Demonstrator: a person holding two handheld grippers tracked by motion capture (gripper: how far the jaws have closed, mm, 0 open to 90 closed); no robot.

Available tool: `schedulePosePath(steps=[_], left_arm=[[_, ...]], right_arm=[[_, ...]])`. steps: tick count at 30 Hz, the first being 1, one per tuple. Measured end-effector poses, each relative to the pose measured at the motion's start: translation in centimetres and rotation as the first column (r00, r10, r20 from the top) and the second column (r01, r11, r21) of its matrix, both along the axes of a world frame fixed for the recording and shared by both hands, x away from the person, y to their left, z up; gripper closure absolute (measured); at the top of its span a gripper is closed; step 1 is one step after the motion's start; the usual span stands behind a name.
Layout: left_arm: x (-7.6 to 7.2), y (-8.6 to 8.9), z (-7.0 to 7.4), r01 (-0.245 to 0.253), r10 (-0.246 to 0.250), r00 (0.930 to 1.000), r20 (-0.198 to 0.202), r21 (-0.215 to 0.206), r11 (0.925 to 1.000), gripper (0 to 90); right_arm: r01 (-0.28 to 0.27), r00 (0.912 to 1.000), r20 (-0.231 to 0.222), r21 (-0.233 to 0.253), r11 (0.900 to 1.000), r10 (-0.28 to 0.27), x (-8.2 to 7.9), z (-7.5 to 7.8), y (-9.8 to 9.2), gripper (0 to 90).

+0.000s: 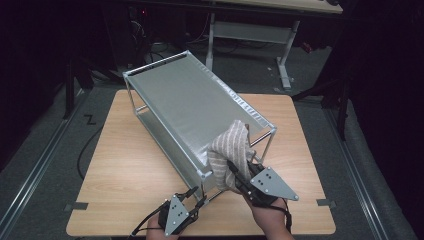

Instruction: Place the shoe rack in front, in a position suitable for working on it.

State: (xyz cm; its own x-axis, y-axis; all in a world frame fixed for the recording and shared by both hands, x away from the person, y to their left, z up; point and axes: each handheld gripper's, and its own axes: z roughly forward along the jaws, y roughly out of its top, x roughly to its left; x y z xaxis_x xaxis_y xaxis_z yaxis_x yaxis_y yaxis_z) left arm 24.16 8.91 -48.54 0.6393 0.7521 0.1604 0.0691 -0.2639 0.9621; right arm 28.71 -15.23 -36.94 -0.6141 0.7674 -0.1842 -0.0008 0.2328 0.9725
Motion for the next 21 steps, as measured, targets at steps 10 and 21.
schedulePosePath(steps=[10, 21], left_arm=[[-0.2, 0.3, 0.1, 0.002, -0.002, 1.0000, -0.003, -0.021, 0.9998, 58.3], [-0.2, 0.1, 0.2, 0.010, -0.010, 1.0000, -0.002, -0.023, 0.9997, 57.6]], right_arm=[[0.112, 0.9933, -0.031, 0.033, 0.993, -0.111, 2.5, -0.3, -3.1, 68.4], [0.242, 0.9676, -0.090, 0.059, 0.969, -0.236, 4.6, -1.2, -6.9, 68.6]])
